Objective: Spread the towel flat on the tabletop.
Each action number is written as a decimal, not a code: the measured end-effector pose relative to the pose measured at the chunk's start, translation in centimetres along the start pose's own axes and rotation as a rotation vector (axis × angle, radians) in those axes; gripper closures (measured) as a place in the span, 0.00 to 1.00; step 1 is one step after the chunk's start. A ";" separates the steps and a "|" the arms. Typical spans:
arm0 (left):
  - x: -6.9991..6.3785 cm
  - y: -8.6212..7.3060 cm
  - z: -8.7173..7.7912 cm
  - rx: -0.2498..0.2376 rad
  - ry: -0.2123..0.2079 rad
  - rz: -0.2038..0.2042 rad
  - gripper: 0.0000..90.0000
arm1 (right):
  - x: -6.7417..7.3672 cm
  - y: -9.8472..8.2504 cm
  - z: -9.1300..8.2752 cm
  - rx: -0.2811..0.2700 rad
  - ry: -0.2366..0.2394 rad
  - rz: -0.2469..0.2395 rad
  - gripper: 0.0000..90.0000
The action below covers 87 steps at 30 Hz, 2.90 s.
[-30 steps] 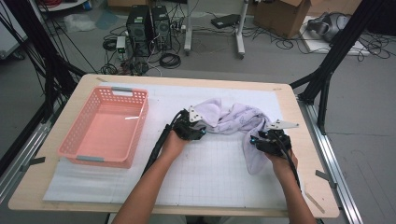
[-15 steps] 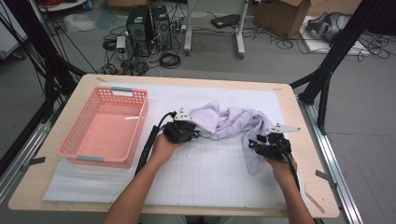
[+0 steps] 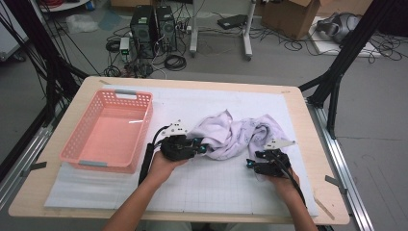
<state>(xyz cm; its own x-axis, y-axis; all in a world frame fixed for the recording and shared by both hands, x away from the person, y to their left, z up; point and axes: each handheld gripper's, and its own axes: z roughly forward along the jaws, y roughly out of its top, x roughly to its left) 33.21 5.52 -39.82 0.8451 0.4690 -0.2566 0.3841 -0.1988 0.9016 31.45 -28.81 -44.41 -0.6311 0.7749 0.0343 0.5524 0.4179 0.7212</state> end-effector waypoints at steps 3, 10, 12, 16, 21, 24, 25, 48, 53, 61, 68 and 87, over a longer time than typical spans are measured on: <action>-0.1 0.7 -0.4 -0.047 -0.023 -0.021 0.84 | -0.2 0.1 -0.1 0.012 -0.031 -0.043 0.72; 1.5 1.4 -1.6 -0.138 0.035 -0.092 0.84 | -2.5 0.4 -1.5 0.070 -0.105 -0.065 0.96; 2.1 1.4 -1.7 -0.121 0.116 -0.080 0.84 | -3.6 0.3 -2.2 0.060 -0.144 -0.035 0.97; 3.5 1.0 -1.0 -0.045 0.301 -0.033 0.83 | -6.1 0.5 -4.1 -0.015 -0.223 0.054 0.97; 4.5 0.4 -0.3 0.023 0.424 -0.030 0.58 | -7.1 1.0 -4.8 -0.077 -0.189 0.127 0.81; 3.3 1.0 -0.9 -0.013 0.416 0.029 0.50 | -6.6 0.9 -4.9 -0.100 -0.179 0.136 0.70; 2.8 1.2 -1.0 -0.034 0.391 0.041 0.51 | -6.5 0.9 -5.0 -0.108 -0.174 0.133 0.70; 0.6 -1.2 5.8 0.317 0.314 0.331 0.47 | -3.7 1.1 -3.4 -0.110 -0.095 0.067 0.70; 0.5 -0.6 5.0 0.288 0.197 0.204 0.81 | -3.6 1.1 -3.5 -0.113 -0.091 0.067 0.71; -1.7 2.4 3.9 -0.016 -0.184 -0.087 0.82 | -4.7 0.8 -4.2 -0.144 -0.139 0.141 0.72; 0.3 4.1 3.5 -0.123 -0.019 -0.147 0.82 | -5.4 0.6 -5.2 -0.182 -0.162 0.185 0.69; 5.1 3.1 2.9 -0.102 0.389 -0.095 0.80 | -0.5 3.3 1.8 -0.022 -0.066 -0.068 0.58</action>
<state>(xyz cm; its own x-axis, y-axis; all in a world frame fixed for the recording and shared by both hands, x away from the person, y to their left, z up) 39.79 4.81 -39.38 0.5964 0.7754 -0.2073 0.3983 -0.0618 0.9152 34.57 -26.96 -43.23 -0.6293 0.7748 -0.0602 0.4972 0.4609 0.7351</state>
